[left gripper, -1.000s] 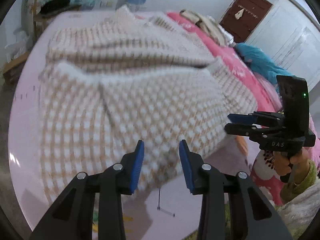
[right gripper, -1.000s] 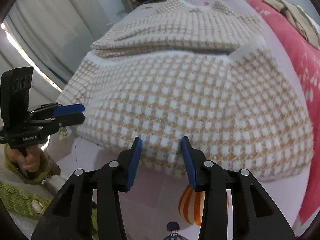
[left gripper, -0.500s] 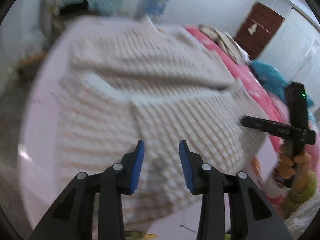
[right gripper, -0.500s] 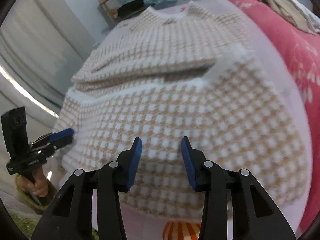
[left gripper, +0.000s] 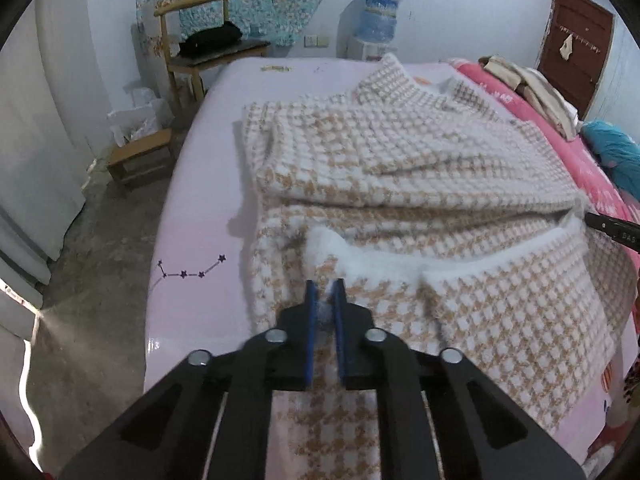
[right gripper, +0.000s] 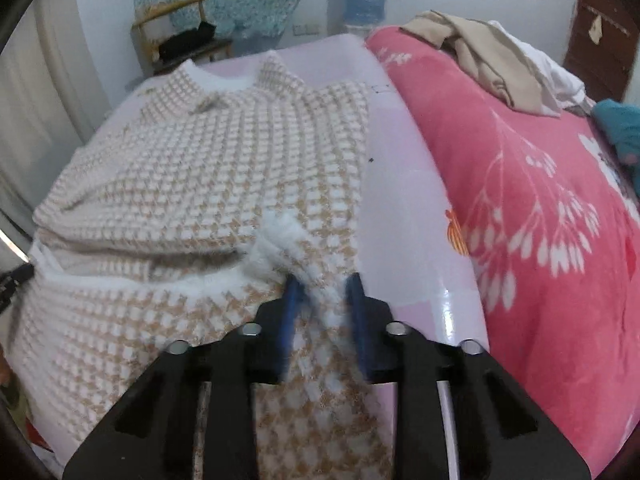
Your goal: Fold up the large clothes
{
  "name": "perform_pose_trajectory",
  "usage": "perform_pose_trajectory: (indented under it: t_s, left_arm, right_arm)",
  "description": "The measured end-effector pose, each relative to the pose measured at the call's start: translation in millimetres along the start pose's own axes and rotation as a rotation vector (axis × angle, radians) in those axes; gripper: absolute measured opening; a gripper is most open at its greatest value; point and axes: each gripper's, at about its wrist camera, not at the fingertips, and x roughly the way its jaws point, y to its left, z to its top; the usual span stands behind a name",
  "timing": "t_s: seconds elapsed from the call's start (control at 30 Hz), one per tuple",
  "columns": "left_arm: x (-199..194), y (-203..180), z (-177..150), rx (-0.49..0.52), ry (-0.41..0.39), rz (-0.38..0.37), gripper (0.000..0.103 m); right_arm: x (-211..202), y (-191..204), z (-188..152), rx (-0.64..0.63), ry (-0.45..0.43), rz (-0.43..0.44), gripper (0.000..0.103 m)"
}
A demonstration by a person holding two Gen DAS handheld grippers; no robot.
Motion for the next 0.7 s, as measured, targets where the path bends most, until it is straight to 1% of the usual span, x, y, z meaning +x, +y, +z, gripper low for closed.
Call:
perform_pose_trajectory:
  t_s: [0.07,0.13,0.2,0.27,0.3,0.37,0.4,0.47,0.53,0.57,0.6,0.63,0.67,0.7]
  left_arm:
    - [-9,-7,6,0.002,-0.046,0.008,0.006]
    - [-23,-6,13,-0.003,-0.098,0.014,0.006]
    - [-23,-5,21,-0.009,-0.116,0.021,0.006]
    - [-11,-3,27,-0.011,-0.108,0.032,0.006]
    - [-3,-3,28,-0.012,-0.098,0.035,0.006]
    - [22,-6,25,0.007,-0.052,0.063,0.006]
    - [27,-6,23,0.008,-0.039,0.065,0.006]
    - [33,-6,18,0.009,-0.027,0.066,0.009]
    - [23,-3,18,-0.002,-0.050,0.054,0.011]
    - [16,-1,19,-0.013,-0.068,0.046,0.013]
    - [8,0,20,-0.020,-0.088,0.049,0.013]
    - [-4,1,21,-0.023,-0.114,0.060,0.014]
    - [-18,0,21,-0.022,-0.143,0.056,0.014]
    - [-33,-2,20,-0.015,-0.170,0.025,0.014]
  right_arm:
    - [-15,2,2,-0.003,-0.048,-0.017,0.006]
    - [-30,5,9,-0.005,-0.109,-0.024,0.006]
    - [-32,4,16,-0.009,-0.142,-0.037,0.006]
    - [-22,1,21,0.016,-0.136,-0.020,0.006]
    - [-8,-3,22,0.027,-0.110,-0.014,0.006]
    - [14,-4,21,0.041,-0.060,-0.002,0.007]
    - [23,-4,19,0.044,-0.036,0.005,0.009]
    - [25,-6,18,0.041,-0.033,0.002,0.012]
    - [13,-11,21,0.052,-0.048,0.019,0.026]
    - [1,-14,20,0.062,-0.073,0.024,0.041]
    - [-13,-16,19,0.069,-0.102,0.032,0.051]
    - [-31,-19,17,0.070,-0.134,0.051,0.052]
    - [-47,-18,15,0.060,-0.155,0.066,0.052]
    - [-69,-15,8,0.037,-0.181,0.086,0.052]
